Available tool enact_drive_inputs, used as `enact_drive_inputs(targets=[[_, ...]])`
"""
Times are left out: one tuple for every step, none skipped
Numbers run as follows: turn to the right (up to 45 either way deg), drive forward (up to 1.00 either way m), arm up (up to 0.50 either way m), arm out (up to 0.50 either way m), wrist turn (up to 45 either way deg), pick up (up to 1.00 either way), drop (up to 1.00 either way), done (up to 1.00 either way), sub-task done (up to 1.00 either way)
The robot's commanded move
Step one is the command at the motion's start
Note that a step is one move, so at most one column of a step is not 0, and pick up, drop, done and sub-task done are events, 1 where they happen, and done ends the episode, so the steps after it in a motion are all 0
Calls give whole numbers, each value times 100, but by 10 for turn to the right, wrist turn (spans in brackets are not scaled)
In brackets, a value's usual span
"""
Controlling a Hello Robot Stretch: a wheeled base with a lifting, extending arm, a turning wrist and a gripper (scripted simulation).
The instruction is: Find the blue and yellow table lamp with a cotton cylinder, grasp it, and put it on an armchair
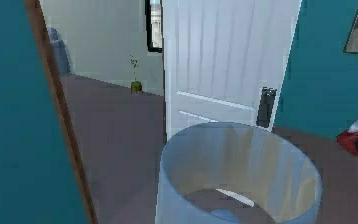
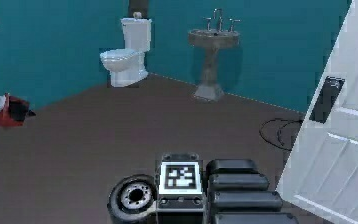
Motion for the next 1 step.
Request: enact_drive_inputs(targets=[[0, 45, 0, 0, 0, 0, 0, 0, 0]])
